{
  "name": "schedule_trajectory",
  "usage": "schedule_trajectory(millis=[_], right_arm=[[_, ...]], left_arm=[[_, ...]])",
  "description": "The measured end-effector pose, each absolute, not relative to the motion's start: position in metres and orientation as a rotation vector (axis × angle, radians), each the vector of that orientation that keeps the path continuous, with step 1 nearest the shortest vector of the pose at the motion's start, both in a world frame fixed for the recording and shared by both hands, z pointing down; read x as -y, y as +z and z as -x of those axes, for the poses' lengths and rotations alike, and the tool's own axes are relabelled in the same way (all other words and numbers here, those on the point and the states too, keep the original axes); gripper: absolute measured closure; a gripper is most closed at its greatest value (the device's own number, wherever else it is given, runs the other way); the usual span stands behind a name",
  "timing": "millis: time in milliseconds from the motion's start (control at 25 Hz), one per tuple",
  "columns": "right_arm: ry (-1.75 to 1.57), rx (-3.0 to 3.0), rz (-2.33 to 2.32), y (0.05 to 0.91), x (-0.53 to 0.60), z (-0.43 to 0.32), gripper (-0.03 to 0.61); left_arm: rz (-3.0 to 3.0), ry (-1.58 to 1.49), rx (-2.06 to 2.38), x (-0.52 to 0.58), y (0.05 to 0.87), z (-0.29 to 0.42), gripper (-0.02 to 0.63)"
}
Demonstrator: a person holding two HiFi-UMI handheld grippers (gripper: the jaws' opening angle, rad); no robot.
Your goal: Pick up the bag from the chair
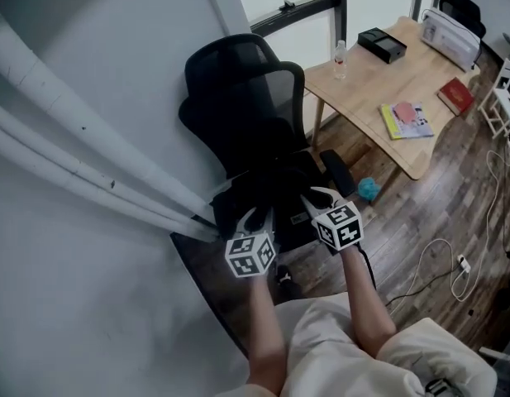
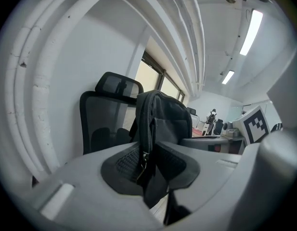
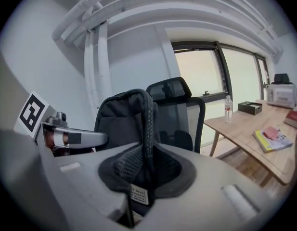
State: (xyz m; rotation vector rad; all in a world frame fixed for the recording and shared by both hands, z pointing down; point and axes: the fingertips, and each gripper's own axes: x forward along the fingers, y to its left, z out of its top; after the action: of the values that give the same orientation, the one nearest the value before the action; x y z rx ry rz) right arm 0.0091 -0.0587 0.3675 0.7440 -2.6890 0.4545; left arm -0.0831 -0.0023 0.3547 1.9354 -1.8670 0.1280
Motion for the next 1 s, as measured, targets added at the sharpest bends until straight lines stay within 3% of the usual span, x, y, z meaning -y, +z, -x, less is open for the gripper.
schedule_trajectory(millis=[600,1000], right_arm=[[0.306,2.809,-0.667,0.310,-0.021,-0.075,0.509],[0.340,2.802,-0.647,0.328,-0.086,-0.102,0.509]], left_arm=[[-1.935,0.065,1.983,-0.088,0.301,0.011,0.528],[-1.919,0.064,1.965,-0.151,0.318,-0.014,0.528]])
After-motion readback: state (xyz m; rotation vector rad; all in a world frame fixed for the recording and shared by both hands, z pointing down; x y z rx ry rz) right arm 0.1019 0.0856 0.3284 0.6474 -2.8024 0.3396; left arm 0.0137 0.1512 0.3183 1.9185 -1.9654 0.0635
